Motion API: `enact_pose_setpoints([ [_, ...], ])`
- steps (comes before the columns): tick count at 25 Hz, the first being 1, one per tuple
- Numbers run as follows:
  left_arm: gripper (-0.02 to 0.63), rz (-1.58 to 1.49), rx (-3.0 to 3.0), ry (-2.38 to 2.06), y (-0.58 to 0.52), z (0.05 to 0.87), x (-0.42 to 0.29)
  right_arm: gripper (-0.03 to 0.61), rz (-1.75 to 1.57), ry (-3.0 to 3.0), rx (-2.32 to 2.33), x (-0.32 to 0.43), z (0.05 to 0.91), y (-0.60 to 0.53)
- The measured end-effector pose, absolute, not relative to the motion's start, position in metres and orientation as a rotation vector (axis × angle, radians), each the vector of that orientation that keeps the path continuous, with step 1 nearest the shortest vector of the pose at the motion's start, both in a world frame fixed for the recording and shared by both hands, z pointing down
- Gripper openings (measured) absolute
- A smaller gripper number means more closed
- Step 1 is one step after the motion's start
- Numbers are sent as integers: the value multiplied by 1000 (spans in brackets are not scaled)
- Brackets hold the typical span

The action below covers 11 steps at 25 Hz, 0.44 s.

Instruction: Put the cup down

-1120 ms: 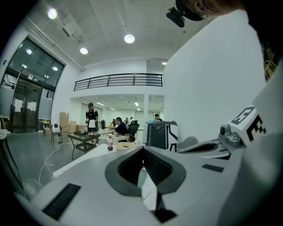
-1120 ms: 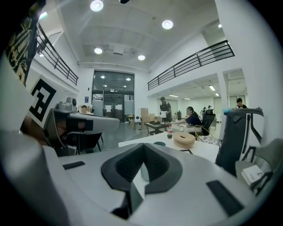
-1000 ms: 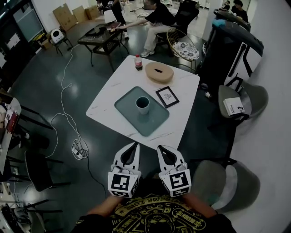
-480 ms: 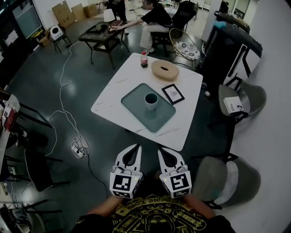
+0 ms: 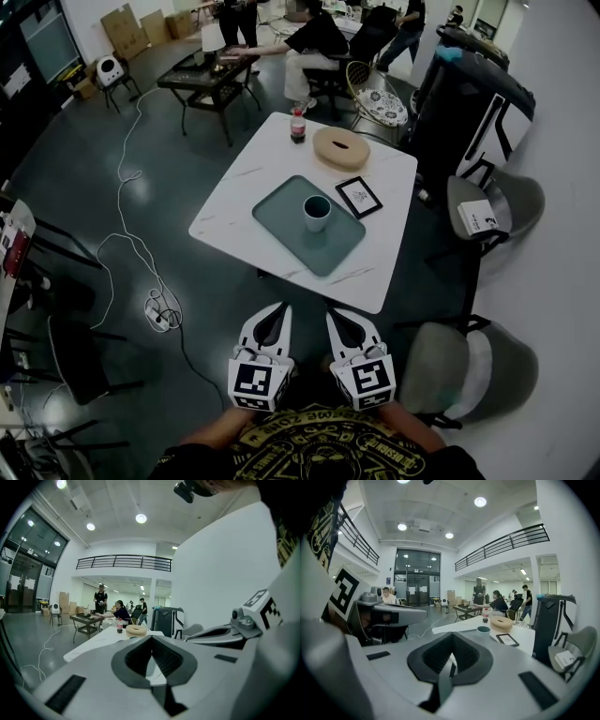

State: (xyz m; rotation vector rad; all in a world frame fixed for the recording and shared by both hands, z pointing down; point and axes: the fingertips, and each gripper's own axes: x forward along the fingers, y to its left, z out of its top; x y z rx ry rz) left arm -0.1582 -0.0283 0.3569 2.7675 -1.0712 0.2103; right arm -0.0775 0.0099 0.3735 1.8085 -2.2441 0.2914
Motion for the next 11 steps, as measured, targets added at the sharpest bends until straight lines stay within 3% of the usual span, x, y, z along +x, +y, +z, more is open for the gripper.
enact_pose_setpoints([
  [11,11,208,2778,-1067,-43,357,-163,5,289,-2232,1816,-79,375,-4],
])
